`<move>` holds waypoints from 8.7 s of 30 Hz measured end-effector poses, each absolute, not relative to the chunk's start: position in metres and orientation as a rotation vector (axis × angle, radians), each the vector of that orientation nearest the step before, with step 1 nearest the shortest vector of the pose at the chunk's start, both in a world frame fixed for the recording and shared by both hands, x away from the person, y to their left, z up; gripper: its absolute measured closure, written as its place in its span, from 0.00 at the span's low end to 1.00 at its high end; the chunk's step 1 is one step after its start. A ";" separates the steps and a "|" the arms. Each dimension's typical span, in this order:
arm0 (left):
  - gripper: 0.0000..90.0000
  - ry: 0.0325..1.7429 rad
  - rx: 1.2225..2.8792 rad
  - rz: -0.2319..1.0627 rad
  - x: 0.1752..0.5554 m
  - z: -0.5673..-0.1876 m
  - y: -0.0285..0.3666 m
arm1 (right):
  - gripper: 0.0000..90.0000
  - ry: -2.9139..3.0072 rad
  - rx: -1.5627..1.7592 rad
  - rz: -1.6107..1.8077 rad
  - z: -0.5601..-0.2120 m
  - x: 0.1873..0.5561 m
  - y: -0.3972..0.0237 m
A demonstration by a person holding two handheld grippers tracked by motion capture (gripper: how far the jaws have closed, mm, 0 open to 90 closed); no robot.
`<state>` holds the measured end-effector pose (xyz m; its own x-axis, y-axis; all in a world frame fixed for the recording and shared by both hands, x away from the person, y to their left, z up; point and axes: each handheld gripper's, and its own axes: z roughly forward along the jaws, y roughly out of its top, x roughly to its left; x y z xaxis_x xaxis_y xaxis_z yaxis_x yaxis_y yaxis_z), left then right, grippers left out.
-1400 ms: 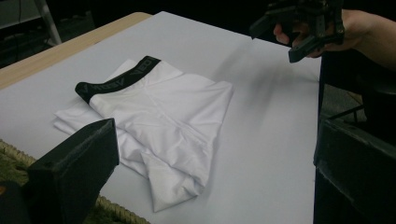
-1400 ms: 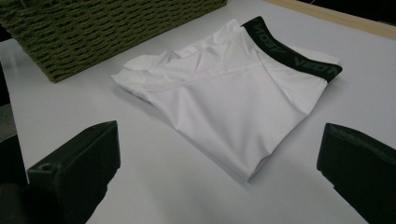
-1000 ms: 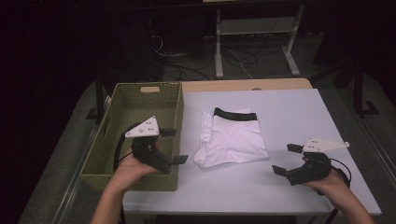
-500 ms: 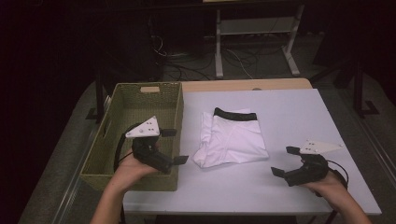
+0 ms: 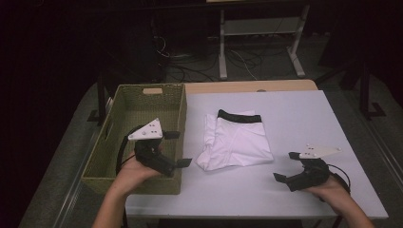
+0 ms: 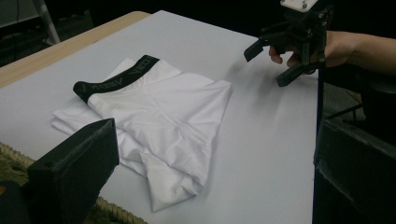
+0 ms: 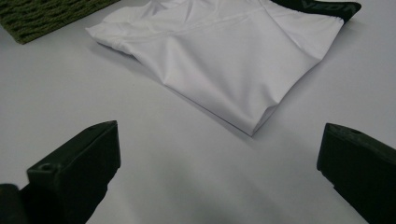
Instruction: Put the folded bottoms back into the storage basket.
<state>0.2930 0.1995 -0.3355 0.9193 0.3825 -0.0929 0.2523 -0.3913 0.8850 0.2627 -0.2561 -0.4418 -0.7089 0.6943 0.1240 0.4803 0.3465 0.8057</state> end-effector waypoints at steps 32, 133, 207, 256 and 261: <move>0.00 0.454 2.006 0.140 0.295 -0.338 0.197 | 0.05 2.400 1.105 1.205 -0.462 0.290 -0.247; 0.00 0.451 2.005 0.133 0.292 -0.338 0.197 | 0.92 2.460 1.024 1.092 -0.443 0.275 -0.263; 0.00 0.429 1.976 0.083 0.296 -0.337 0.143 | 0.00 2.336 1.150 1.205 -0.449 0.242 -0.291; 0.00 0.447 2.025 0.088 0.297 -0.394 0.039 | 0.00 2.350 1.132 1.218 -0.450 0.242 -0.292; 0.00 0.458 2.043 0.102 0.300 -0.405 0.034 | 0.00 2.353 1.130 1.218 -0.451 0.242 -0.293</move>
<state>0.3002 0.0341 -0.4054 0.9247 0.3620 -0.1177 0.2775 -0.4295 0.8594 0.2421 -0.2926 -0.4506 -0.6636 0.7391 0.1152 0.5210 0.3461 0.7803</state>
